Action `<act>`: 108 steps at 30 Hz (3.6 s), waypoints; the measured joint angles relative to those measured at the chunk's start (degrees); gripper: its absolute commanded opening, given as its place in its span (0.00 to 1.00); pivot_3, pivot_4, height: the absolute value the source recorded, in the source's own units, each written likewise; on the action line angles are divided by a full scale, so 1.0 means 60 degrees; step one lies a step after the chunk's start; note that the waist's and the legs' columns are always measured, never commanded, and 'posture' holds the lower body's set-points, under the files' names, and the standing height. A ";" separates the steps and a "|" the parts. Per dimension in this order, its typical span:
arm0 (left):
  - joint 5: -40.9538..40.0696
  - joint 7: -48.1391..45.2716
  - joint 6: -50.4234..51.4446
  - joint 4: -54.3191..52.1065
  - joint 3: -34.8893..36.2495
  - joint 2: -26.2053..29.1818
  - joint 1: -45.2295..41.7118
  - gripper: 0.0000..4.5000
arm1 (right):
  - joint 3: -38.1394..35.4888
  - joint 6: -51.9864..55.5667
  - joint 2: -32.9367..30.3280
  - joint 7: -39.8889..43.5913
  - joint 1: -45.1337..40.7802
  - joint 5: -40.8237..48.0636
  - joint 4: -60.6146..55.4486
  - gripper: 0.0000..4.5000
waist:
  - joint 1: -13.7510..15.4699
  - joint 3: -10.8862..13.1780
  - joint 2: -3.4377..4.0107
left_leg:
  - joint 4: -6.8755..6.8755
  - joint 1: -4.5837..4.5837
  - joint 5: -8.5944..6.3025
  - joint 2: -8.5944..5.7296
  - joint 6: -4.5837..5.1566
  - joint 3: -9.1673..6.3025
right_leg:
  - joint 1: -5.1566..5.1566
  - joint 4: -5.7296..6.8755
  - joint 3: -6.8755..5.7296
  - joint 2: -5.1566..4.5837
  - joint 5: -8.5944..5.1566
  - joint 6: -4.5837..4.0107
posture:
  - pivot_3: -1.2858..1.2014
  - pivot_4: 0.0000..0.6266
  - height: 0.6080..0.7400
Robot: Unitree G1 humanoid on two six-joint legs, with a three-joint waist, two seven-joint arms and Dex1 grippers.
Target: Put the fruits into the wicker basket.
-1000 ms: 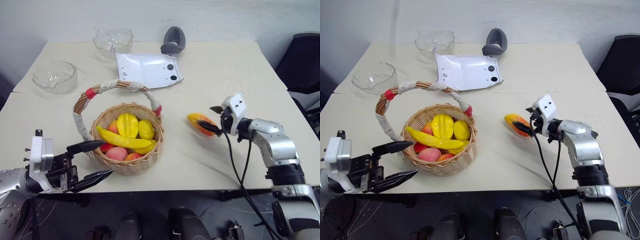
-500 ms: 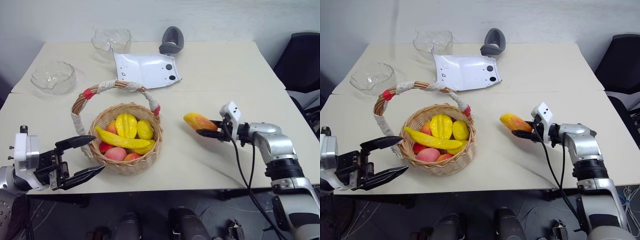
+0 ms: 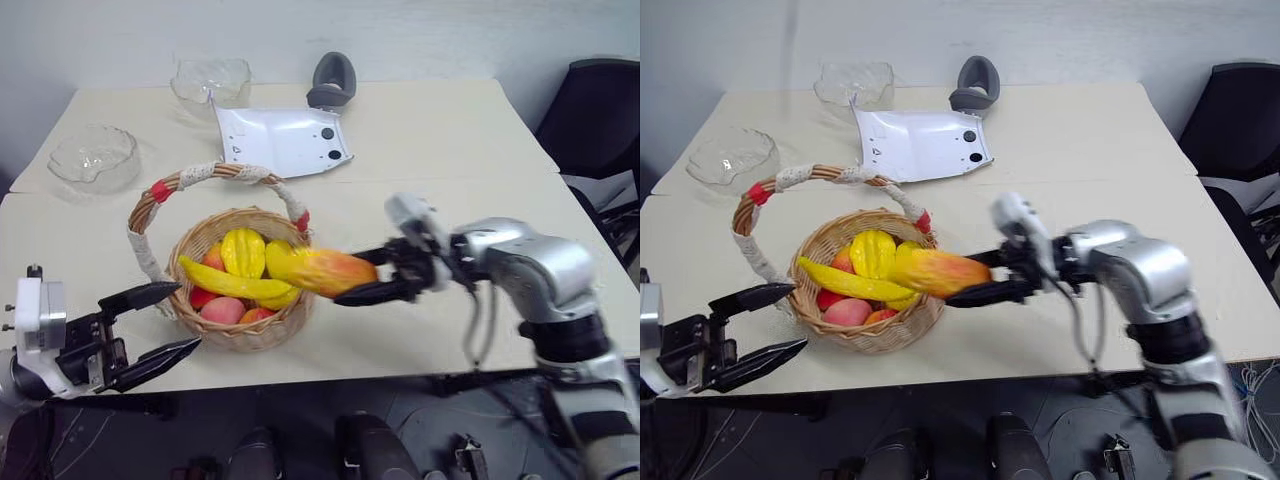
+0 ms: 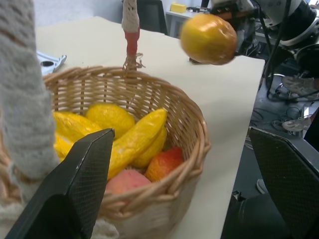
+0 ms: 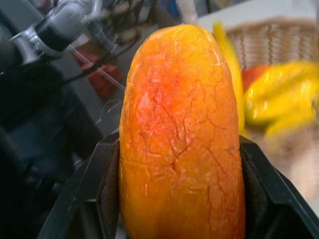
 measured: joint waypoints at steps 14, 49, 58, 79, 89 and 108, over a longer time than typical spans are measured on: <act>-0.0002 0.0575 -0.0179 -0.0283 0.0362 -0.0669 0.0817 1.00 | -0.0206 -0.0573 0.0507 -0.0709 0.0766 0.0303 -0.0401 0.99 | 0.0254 -0.0013 -0.0023 | 0.0006 -0.0012 -0.0028 -0.0029 0.0051 -0.0012 | 0.0019 -0.0026 -0.0016 -0.0035 0.0002 0.0004 | 0.52 0.24 1.00; 0.0066 0.0560 -0.0074 -0.0211 -0.0537 -0.0314 -0.0091 1.00 | 0.0050 -0.6034 0.1121 0.2761 -0.1480 -0.2551 0.5859 0.04 | 0.0086 -0.0008 -0.0014 | 0.0003 0.0000 -0.0013 -0.0021 0.0022 -0.0006 | 0.0013 -0.0009 -0.0012 -0.0024 -0.0002 -0.0006 | 0.52 0.24 1.00; 0.0306 0.0240 -0.0084 0.0764 -0.1855 0.0060 -0.1876 1.00 | -0.2543 -0.3051 -0.0869 0.0260 0.1151 -0.0983 0.1304 0.04 | 0.0297 -0.0002 -0.0004 | -0.0001 -0.0005 -0.0008 -0.0022 0.0020 -0.0013 | 0.0011 -0.0012 -0.0016 -0.0023 -0.0002 -0.0006 | 0.52 0.24 1.00; 0.2230 -0.0740 -0.1147 0.3961 -0.4993 -0.0559 -0.6621 1.00 | -0.4676 -0.4159 -0.0666 -0.6014 0.2179 -0.2723 0.2279 0.04 | 0.0262 0.0001 0.0001 | 0.0011 -0.0005 0.0036 -0.0021 -0.0031 0.0025 | 0.0000 -0.0003 0.0012 0.0009 0.0006 0.0016 | 0.52 0.24 1.00; 0.2654 -0.1136 -0.1661 0.4724 -0.5019 -0.0620 -0.6849 1.00 | -0.5056 -0.4383 -0.1164 -0.5675 0.3255 -0.2315 0.1383 0.74 | 0.0380 0.0002 0.0003 | 0.0011 -0.0010 0.0032 -0.0023 -0.0022 0.0025 | -0.0002 -0.0005 0.0011 0.0007 0.0007 0.0021 | 0.52 0.24 1.00; 0.4469 -0.0718 -0.4175 0.5785 -0.3440 0.0470 -0.3290 1.00 | -0.4827 -0.9353 -0.3032 0.1009 0.8171 -0.2146 0.0779 0.98 | 0.0341 -0.0006 -0.0014 | 0.0007 0.0033 0.0009 -0.0013 0.0026 0.0016 | 0.0038 -0.0008 0.0008 0.0005 0.0019 0.0034 | 0.52 0.24 1.00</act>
